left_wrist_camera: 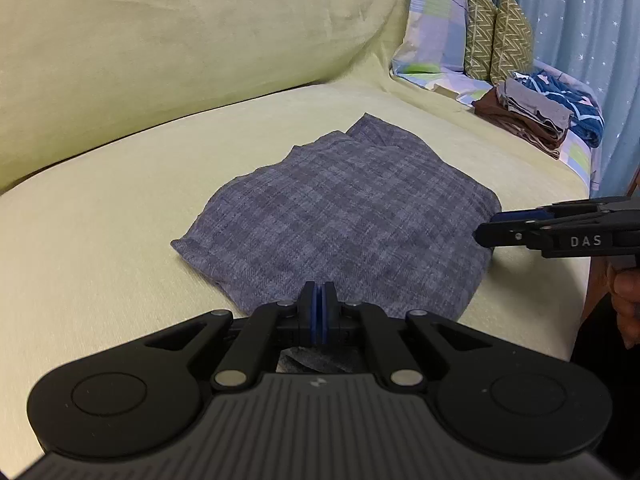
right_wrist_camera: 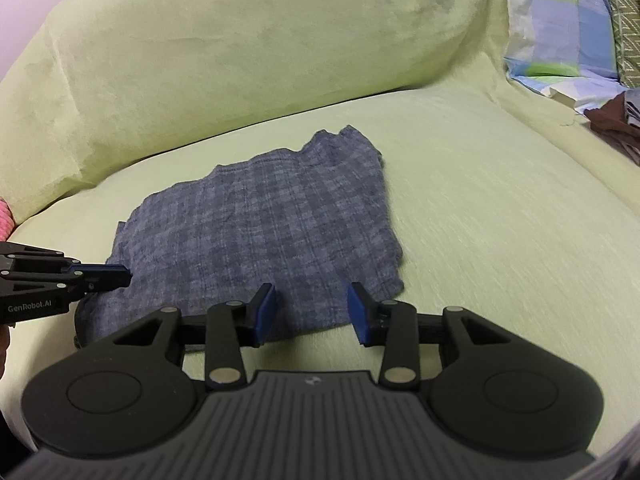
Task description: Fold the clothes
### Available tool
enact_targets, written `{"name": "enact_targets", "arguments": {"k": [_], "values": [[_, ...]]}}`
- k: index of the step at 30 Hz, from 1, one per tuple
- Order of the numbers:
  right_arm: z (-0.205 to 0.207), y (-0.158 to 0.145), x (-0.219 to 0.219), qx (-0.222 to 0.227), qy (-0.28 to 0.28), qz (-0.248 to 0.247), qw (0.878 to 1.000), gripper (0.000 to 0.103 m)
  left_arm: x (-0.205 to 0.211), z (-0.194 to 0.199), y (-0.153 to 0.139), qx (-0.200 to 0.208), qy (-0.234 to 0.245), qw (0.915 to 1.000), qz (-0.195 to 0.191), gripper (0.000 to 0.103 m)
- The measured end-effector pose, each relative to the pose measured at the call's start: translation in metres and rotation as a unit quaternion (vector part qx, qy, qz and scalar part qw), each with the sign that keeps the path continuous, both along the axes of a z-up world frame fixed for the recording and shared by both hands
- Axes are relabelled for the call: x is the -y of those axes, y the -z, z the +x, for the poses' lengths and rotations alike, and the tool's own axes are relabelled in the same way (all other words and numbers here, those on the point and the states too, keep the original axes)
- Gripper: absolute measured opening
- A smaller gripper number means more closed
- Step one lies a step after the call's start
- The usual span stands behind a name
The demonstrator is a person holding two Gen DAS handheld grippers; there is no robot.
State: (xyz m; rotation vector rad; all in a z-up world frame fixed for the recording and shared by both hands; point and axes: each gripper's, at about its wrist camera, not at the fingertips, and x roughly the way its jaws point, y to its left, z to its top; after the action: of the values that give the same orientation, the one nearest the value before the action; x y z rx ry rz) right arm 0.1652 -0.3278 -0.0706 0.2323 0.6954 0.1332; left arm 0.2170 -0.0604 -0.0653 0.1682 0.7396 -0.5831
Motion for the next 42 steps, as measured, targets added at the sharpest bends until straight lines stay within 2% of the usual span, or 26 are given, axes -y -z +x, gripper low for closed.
{"name": "enact_targets", "arguments": {"k": [13,16,18,24,30,35,38,42], "values": [[-0.025,-0.011,0.006,0.018,0.013,0.011,1.0,0.042,-0.001,-0.01,-0.008,0.014,-0.004,0.9999,0.004,0.0],[-0.029,-0.01,0.004,0.017,0.007,0.011,1.0,0.043,-0.008,-0.023,-0.015,0.028,-0.012,0.9995,0.001,0.007],[-0.031,-0.008,0.002,0.014,0.003,0.01,1.0,0.044,-0.015,-0.035,-0.019,0.033,-0.018,0.9993,-0.004,0.019],[-0.034,-0.004,-0.007,0.011,-0.021,0.002,1.0,0.044,-0.032,-0.064,-0.012,0.017,-0.031,0.9992,-0.02,0.027],[-0.035,0.0,-0.012,0.011,-0.044,0.012,0.999,0.045,-0.025,-0.068,-0.009,0.019,-0.024,0.9992,-0.027,0.027],[-0.037,0.0,-0.009,0.012,-0.039,0.022,0.999,0.045,-0.01,-0.061,-0.002,0.007,-0.006,0.9999,-0.005,0.027],[-0.041,-0.002,-0.015,0.022,-0.058,0.013,0.998,0.045,-0.01,-0.068,0.0,0.005,0.004,1.0,-0.002,0.016],[-0.04,-0.002,-0.022,0.024,-0.073,0.001,0.997,0.045,-0.017,-0.079,-0.005,0.012,-0.005,0.9998,-0.014,0.015]]}}
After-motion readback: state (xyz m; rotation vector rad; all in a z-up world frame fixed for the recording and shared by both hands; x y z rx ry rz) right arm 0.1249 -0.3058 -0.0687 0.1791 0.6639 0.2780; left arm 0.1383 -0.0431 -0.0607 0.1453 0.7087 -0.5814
